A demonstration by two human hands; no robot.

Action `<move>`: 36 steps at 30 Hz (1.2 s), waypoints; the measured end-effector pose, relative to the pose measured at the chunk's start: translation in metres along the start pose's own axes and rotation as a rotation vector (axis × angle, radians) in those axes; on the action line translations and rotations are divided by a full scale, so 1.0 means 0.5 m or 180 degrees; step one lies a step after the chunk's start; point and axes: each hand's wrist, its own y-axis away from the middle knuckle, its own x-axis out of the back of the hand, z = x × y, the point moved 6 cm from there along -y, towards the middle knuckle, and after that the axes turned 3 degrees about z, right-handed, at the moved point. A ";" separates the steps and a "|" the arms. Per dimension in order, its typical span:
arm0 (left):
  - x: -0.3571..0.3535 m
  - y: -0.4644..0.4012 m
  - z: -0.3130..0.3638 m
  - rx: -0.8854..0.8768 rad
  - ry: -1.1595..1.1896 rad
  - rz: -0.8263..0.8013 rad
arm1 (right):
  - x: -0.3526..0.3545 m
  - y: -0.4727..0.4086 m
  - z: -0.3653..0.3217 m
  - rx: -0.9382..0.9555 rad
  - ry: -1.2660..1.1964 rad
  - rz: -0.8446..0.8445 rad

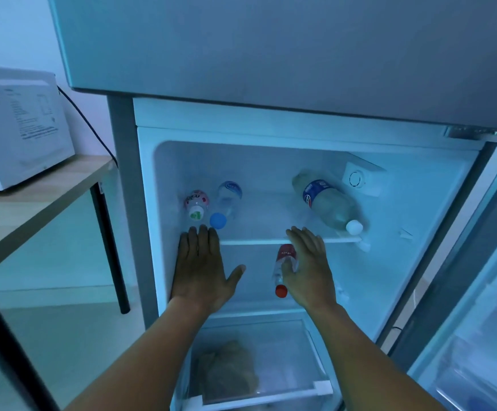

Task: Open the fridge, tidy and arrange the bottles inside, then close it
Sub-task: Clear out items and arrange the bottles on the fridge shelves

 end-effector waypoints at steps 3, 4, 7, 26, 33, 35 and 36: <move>-0.001 -0.006 -0.005 0.0071 0.0000 0.0045 | 0.011 0.041 -0.005 -0.0181 -0.0443 0.0489; -0.001 -0.008 -0.005 0.0070 -0.0034 0.0082 | 0.009 0.059 -0.004 -0.0212 -0.0476 0.0616; -0.006 -0.013 -0.002 0.0047 -0.0129 0.0172 | -0.020 0.105 0.029 -0.0392 -0.0231 0.0669; -0.039 -0.013 0.001 0.0027 -0.0333 0.0163 | -0.177 0.149 0.122 -0.0940 0.0733 -0.0746; -0.048 -0.020 -0.003 -0.0031 -0.0455 -0.0150 | -0.128 0.191 0.069 -0.0555 0.0633 -0.0510; -0.050 -0.018 -0.005 -0.0067 -0.0487 -0.0227 | -0.100 0.183 0.050 -0.0441 0.0716 -0.0382; -0.050 -0.017 -0.006 -0.0078 -0.0472 -0.0243 | -0.083 0.174 0.042 -0.0413 0.0779 -0.0293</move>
